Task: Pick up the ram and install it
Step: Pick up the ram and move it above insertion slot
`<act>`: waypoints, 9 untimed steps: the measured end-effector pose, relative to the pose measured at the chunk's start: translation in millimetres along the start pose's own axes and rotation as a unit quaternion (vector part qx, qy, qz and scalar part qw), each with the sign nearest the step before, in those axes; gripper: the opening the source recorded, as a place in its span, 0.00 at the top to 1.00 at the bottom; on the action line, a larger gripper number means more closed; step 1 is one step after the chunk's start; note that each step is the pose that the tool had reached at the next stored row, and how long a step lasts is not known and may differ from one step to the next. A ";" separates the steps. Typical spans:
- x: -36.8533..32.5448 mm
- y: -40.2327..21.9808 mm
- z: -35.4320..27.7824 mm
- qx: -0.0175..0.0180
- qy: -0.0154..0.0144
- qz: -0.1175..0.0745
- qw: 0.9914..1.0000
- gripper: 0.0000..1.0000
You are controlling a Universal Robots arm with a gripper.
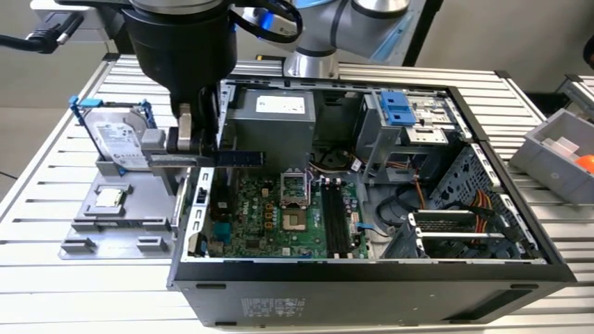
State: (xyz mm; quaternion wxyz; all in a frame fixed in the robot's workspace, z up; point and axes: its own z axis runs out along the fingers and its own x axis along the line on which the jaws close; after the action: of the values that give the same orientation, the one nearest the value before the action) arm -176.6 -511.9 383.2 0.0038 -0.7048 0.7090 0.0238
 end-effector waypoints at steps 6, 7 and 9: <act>-0.3 -8.9 -0.1 0.000 0.000 0.000 1.000 1.00; -0.4 -10.5 -0.3 0.000 0.000 0.000 1.000 1.00; -0.5 -13.3 -0.3 0.000 0.000 0.000 1.000 1.00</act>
State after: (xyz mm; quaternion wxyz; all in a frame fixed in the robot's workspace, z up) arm -163.3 -511.4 383.1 0.0039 -0.7049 0.7089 0.0238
